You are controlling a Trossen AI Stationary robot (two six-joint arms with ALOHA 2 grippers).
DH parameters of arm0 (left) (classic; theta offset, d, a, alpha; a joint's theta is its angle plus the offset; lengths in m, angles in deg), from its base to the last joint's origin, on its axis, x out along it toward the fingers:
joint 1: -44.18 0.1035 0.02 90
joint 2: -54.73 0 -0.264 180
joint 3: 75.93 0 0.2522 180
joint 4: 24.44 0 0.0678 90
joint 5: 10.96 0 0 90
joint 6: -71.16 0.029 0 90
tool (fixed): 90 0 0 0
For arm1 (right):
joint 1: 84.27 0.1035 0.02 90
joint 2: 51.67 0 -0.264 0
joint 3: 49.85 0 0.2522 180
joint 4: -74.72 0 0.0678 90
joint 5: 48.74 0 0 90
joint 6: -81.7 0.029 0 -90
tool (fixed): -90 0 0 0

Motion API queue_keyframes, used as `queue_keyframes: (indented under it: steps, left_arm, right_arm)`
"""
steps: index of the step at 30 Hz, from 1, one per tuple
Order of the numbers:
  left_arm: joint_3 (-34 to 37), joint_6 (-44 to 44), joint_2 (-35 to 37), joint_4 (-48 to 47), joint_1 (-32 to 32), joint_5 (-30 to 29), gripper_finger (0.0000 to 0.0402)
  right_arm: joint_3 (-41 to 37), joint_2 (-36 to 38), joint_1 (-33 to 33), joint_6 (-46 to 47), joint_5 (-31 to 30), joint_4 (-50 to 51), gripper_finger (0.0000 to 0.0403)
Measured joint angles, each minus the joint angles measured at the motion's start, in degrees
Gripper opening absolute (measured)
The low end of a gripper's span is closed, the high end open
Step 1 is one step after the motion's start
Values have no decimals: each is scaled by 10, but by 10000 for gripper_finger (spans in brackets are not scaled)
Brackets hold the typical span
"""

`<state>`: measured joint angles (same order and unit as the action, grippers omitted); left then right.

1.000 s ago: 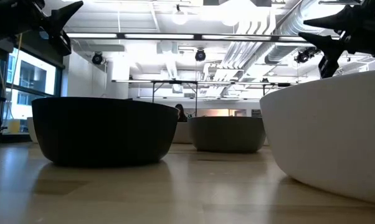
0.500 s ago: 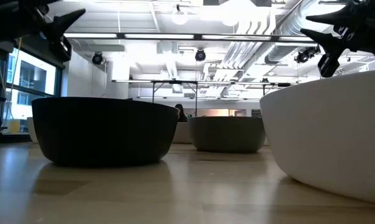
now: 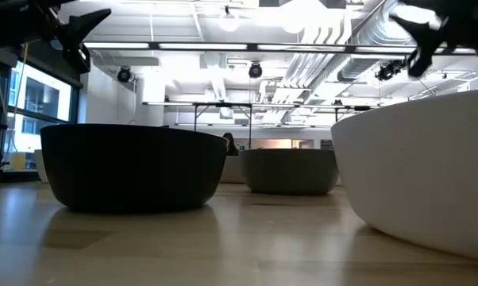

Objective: Nest bowls inside each other
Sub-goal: Stack the white bowl on top of the dark gray bowl

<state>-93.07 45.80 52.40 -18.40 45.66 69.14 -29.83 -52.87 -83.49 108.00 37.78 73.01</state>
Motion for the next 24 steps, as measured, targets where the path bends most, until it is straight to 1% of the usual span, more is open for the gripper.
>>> queue_keyframes:
  steps: [3, 6, 9, 12, 14, 19, 24]
  left_arm:
    - [-17, 15, -14, 14, 0, 1, 136]
    - [-43, 34, -29, 16, 0, 2, 136]
    - [-65, 49, -46, 15, 0, 2, 136]
    - [-80, 57, -64, 12, 0, 2, 136]
    - [-83, 61, -78, 9, 0, 2, 136]
    - [-84, 61, -115, 6, 0, 2, 136]
    - [-84, 74, -156, 5, 0, 6, 136]
  right_arm:
    - [57, -13, 0, -55, 0, 46, 97]
    - [126, -35, 0, -82, -10, 149, 97]
    - [201, -73, 0, -72, -48, 295, 97]
    - [267, -124, 0, -56, -69, 390, 97]
    - [300, -158, 0, -68, -69, 409, 97]
    - [368, -235, 0, -126, -69, 410, 97]
    - [431, -297, 0, -151, -71, 419, 97]
